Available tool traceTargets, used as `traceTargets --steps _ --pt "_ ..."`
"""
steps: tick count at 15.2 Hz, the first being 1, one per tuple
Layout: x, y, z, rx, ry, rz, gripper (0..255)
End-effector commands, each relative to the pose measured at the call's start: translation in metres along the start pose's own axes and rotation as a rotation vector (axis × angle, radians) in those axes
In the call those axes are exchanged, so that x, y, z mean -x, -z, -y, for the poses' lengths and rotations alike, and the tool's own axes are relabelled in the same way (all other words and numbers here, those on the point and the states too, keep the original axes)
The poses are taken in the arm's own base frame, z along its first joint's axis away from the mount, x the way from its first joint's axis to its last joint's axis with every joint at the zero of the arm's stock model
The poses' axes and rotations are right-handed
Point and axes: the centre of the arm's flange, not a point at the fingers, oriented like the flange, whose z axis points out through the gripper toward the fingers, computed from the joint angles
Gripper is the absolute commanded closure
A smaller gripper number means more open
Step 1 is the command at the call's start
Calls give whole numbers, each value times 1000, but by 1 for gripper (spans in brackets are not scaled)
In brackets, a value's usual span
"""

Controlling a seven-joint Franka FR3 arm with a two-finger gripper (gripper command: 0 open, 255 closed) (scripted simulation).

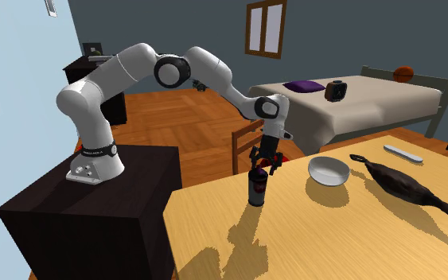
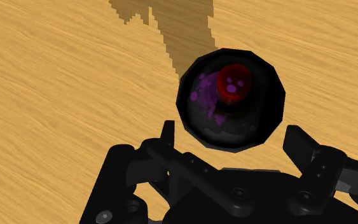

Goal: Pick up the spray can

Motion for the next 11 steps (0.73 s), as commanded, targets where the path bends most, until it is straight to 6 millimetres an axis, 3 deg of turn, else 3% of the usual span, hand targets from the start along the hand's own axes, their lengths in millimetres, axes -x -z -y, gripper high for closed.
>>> traceTargets --steps 1,6,7,11 --pt "-6 -10 1 2 2 1 0" --pt "-15 -26 3 2 2 1 0" --pt "-15 -27 3 2 2 1 255" --pt "-15 -26 3 2 2 1 255"
